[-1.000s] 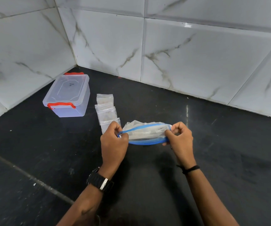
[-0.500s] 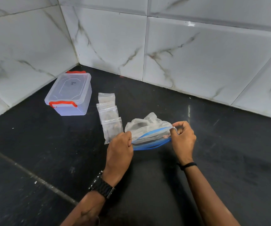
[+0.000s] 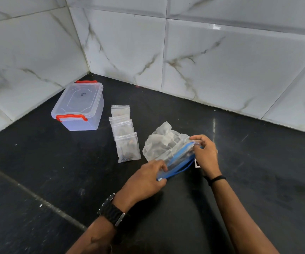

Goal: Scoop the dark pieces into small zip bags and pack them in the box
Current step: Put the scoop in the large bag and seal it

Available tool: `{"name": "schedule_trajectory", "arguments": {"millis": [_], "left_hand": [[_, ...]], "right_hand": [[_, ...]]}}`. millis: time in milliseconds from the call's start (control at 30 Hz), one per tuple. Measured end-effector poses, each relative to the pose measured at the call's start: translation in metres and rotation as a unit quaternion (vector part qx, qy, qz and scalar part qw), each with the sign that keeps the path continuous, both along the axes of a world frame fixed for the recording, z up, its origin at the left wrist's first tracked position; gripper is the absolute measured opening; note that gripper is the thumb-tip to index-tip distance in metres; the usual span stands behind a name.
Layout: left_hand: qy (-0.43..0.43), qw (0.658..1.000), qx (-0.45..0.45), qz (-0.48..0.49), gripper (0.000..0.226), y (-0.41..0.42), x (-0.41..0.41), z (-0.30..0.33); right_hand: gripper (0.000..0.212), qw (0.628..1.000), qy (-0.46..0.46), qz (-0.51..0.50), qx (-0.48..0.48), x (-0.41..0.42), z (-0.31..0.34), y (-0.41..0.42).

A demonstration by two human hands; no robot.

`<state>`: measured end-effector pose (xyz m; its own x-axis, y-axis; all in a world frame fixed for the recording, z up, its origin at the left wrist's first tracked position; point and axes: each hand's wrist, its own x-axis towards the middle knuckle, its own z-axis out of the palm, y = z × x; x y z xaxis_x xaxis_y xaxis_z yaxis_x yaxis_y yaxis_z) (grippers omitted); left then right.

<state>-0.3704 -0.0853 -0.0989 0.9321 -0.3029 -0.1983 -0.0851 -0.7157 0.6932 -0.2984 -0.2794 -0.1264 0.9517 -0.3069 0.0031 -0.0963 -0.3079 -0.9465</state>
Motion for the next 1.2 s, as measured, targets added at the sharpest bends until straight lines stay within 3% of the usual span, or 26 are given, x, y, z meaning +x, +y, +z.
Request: {"name": "schedule_trajectory", "arguments": {"millis": [133,300,400,500,667,867,1067,1200], "left_hand": [[0.031,0.997,-0.077,-0.01,0.006,0.003,0.005,0.017],[-0.045,0.981,-0.166,0.086,0.018,0.017,0.03,0.025],[-0.077,0.978,-0.151,0.125,0.026,0.028,0.049,0.018],[-0.073,0.989,-0.092,0.089,0.039,0.036,0.062,0.006],[0.013,0.995,-0.102,-0.014,0.037,0.038,0.065,-0.008],[-0.007,0.976,-0.208,0.066,0.006,0.032,0.058,-0.013],[-0.168,0.978,-0.094,0.082,0.007,0.031,0.057,-0.016],[-0.187,0.968,-0.078,0.148,0.011,0.04,0.065,-0.017]], "right_hand": [[0.037,1.0,0.017,0.016,0.019,0.012,0.0,-0.015],[0.043,0.986,0.033,0.162,0.025,0.019,0.011,-0.029],[0.042,0.973,0.045,0.226,0.025,0.02,0.013,-0.029],[0.04,0.967,0.048,0.251,0.019,0.02,0.014,-0.026],[0.039,0.965,0.038,0.256,0.038,0.022,0.01,-0.024],[0.033,0.978,0.024,0.206,0.032,0.021,0.003,-0.028],[0.021,0.981,0.013,0.191,0.022,0.021,0.006,-0.03],[0.021,0.984,0.019,0.177,-0.022,0.029,0.017,-0.037]]}}
